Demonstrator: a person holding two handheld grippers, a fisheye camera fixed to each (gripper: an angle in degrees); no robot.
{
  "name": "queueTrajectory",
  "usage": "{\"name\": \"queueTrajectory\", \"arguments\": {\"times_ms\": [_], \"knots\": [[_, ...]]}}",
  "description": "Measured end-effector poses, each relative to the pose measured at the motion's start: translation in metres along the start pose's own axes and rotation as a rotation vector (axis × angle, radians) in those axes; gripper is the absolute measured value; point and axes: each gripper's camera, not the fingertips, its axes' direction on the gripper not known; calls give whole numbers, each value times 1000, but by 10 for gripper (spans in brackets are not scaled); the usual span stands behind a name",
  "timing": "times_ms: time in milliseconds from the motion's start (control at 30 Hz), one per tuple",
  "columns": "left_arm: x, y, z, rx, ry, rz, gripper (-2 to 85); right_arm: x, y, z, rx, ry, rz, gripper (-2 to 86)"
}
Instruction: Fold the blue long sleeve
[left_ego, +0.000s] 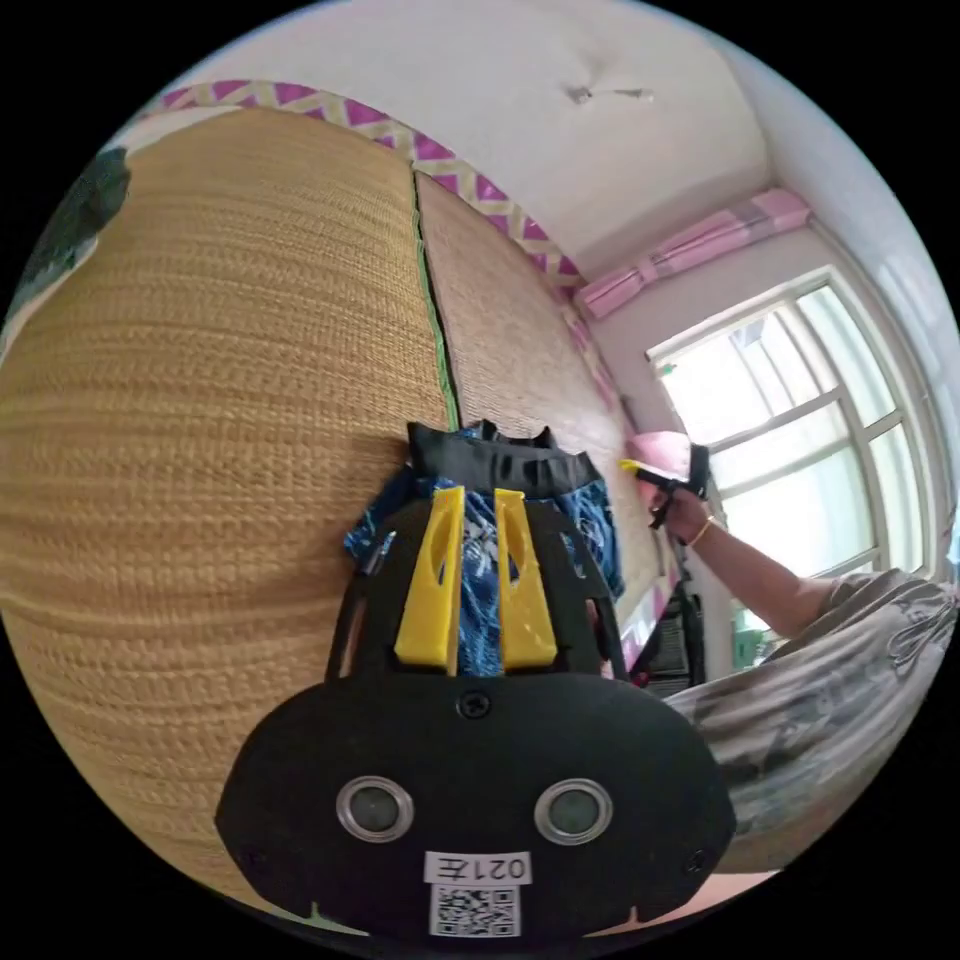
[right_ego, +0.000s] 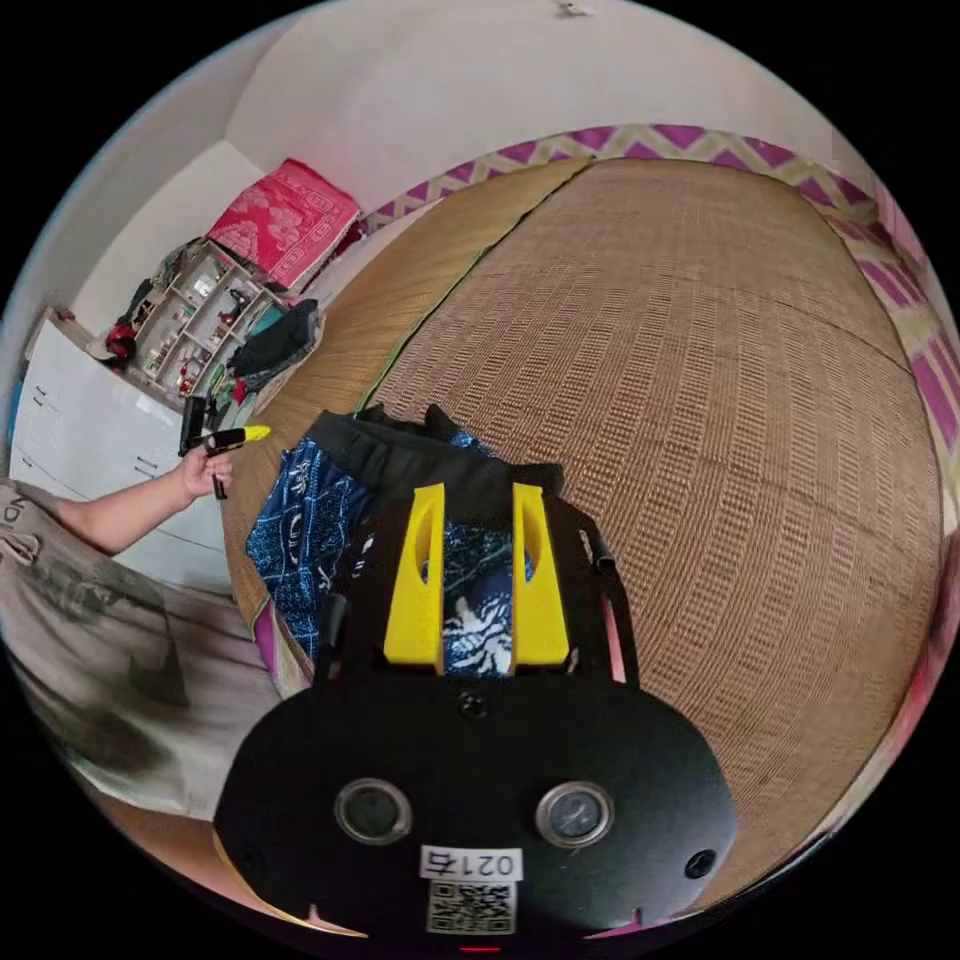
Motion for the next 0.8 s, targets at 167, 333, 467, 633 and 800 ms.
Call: {"name": "queueTrajectory", "arguments": {"times_ms": [167,333,467,633,800], "knots": [[0,-51,46,-130,-22,19,179,7,-67,46,-225,16,-125,123],[21,-109,101,-327,82,164,151,7,-118,79,-357,-76,-227,73],[47,-152,142,-462,28,309,111,-10,-173,108,-424,-163,-344,8],[73,-203,203,-624,13,446,88,-18,-208,150,-634,-166,-451,25],[86,-229,246,-730,24,509,86,-7,-222,161,-690,-207,-464,34]]}}
